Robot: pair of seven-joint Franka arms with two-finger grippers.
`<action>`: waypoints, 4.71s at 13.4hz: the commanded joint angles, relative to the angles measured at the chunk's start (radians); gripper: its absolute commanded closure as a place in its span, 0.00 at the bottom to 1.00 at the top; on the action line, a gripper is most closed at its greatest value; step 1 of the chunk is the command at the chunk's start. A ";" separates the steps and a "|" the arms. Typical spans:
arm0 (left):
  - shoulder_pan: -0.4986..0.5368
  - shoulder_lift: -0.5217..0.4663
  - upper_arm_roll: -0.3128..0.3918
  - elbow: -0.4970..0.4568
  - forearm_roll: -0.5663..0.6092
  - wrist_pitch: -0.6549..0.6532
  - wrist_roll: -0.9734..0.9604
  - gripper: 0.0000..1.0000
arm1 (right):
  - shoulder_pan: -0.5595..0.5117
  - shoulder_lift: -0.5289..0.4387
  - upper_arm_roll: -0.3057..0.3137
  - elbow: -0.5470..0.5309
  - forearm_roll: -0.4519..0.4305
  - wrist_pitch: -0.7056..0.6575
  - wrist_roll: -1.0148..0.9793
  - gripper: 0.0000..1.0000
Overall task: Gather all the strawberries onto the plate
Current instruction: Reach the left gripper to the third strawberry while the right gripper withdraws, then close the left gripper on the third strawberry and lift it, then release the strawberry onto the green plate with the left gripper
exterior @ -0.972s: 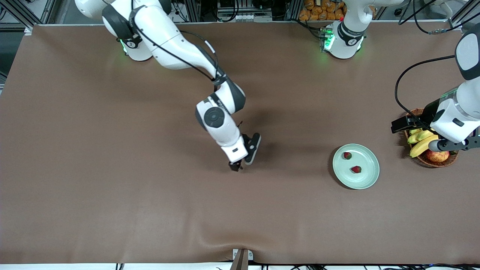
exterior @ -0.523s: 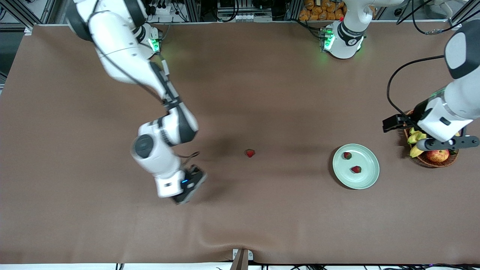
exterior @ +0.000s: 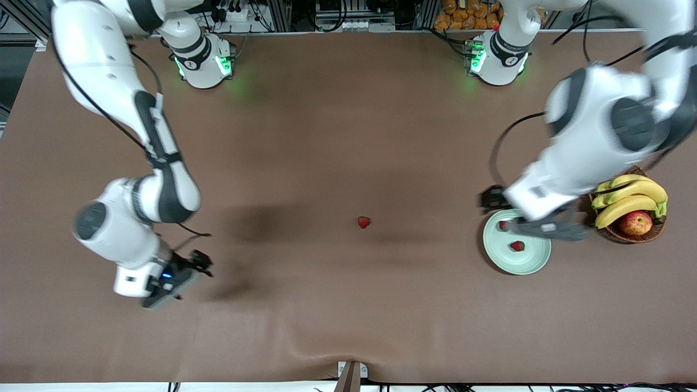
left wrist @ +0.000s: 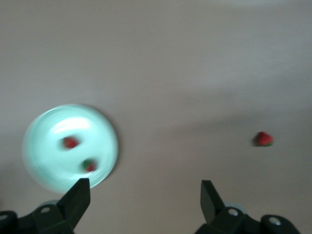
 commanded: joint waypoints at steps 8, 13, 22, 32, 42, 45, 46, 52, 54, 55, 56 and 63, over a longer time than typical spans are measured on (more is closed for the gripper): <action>-0.296 0.354 0.011 0.125 0.105 0.312 -0.315 0.02 | -0.145 -0.544 0.022 -0.260 -0.120 -0.467 0.308 0.00; -0.385 0.471 0.026 0.127 0.113 0.437 -0.616 0.13 | -0.174 -0.665 0.090 -0.252 -0.202 -0.676 0.614 0.00; -0.388 0.516 0.026 0.116 0.114 0.437 -0.654 0.65 | -0.248 -0.667 0.082 -0.071 -0.239 -0.859 0.686 0.00; -0.337 0.449 0.028 0.117 0.116 0.307 -0.653 1.00 | -0.265 -0.640 0.084 -0.028 -0.238 -0.876 0.694 0.00; -0.003 0.208 0.025 0.056 0.116 -0.034 -0.273 1.00 | -0.236 -0.623 0.087 -0.033 -0.230 -0.891 0.718 0.00; 0.097 0.213 0.025 0.009 0.117 -0.022 -0.167 1.00 | -0.233 -0.621 0.087 -0.028 -0.228 -0.885 0.718 0.00; 0.123 0.220 0.025 -0.005 0.117 -0.010 -0.144 0.99 | -0.231 -0.621 0.087 -0.027 -0.228 -0.883 0.718 0.00; 0.246 0.227 0.023 -0.157 0.117 0.147 0.040 0.92 | -0.237 -0.621 0.087 -0.014 -0.188 -0.867 0.715 0.00; 0.267 0.229 0.023 -0.185 0.117 0.177 0.062 0.81 | -0.236 -0.618 0.087 -0.016 -0.188 -0.868 0.714 0.00; 0.275 0.232 0.023 -0.188 0.117 0.182 0.083 0.70 | -0.239 -0.617 0.087 -0.015 -0.190 -0.867 0.712 0.00; 0.279 0.233 0.023 -0.186 0.117 0.182 0.086 0.32 | -0.243 -0.617 0.087 -0.013 -0.190 -0.867 0.711 0.00; 0.281 0.110 0.023 -0.172 0.116 0.158 0.094 0.00 | -0.236 -0.617 0.087 -0.013 -0.191 -0.868 0.705 0.00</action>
